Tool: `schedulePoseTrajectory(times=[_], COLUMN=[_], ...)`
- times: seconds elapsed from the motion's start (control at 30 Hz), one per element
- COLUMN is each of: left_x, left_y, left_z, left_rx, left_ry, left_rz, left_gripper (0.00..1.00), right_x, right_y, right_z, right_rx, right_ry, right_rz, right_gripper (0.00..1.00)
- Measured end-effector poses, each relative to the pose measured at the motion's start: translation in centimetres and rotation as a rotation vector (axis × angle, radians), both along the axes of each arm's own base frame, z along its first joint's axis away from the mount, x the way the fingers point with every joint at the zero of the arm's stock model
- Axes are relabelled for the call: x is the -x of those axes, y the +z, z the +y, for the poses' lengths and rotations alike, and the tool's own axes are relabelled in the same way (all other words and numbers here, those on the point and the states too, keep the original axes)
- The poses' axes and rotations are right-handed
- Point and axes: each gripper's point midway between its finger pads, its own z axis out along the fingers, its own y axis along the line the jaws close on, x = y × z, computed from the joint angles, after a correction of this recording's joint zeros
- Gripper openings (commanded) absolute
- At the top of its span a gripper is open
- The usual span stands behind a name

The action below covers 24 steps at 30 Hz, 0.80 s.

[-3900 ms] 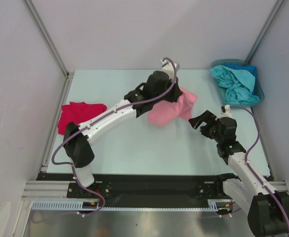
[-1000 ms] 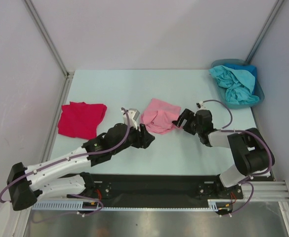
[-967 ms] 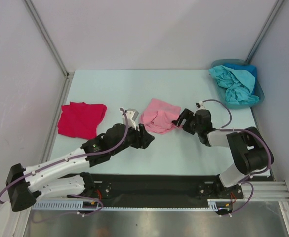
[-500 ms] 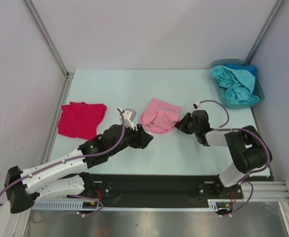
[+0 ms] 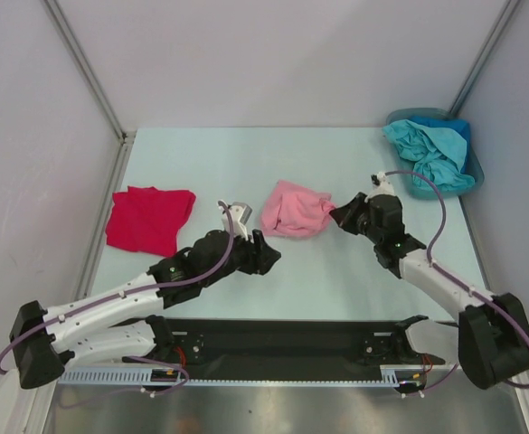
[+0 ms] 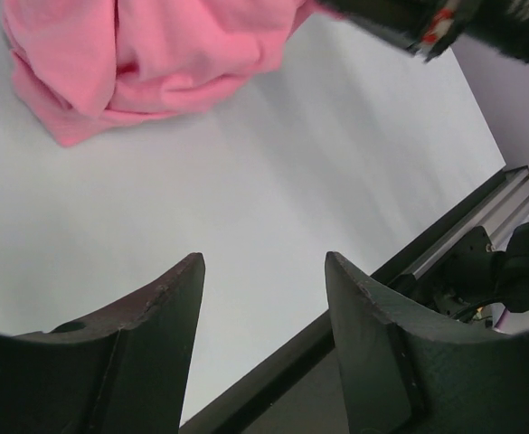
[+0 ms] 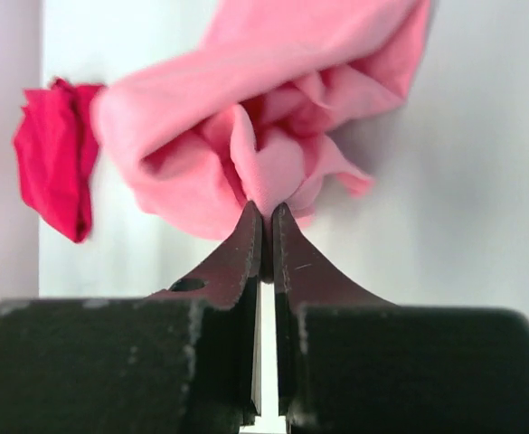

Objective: Fold and stack the t-shirts
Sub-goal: Flatten the tshirt out

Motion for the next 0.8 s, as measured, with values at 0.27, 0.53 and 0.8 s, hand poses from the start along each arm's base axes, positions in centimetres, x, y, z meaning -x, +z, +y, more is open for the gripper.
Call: schedulePoseTrajectory(times=[0.27,0.53,0.8], left_x=[0.1,0.6,1.1], left_y=[-1.0,-1.9,-1.7], left_z=[-0.6,-1.5,-2.1], left_rx=[-0.015,-0.031,-0.019], left_ry=[-0.009,-0.040,-0.057], left_rz=[0.021,0.039,0.035], left_gripper=[0.61,0.60,0.61], right_x=[-0.1,2.7,6.8], right_y=[12.4,16.6,14.2], right_z=[0.4,6.8,14.8], right_rx=[-0.057,-0.220,-0.232], right_ry=[0.030,0.325,0.584], right_rz=[-0.198,-0.211,-0.100], right_gripper=[0.00,0.00,0.00])
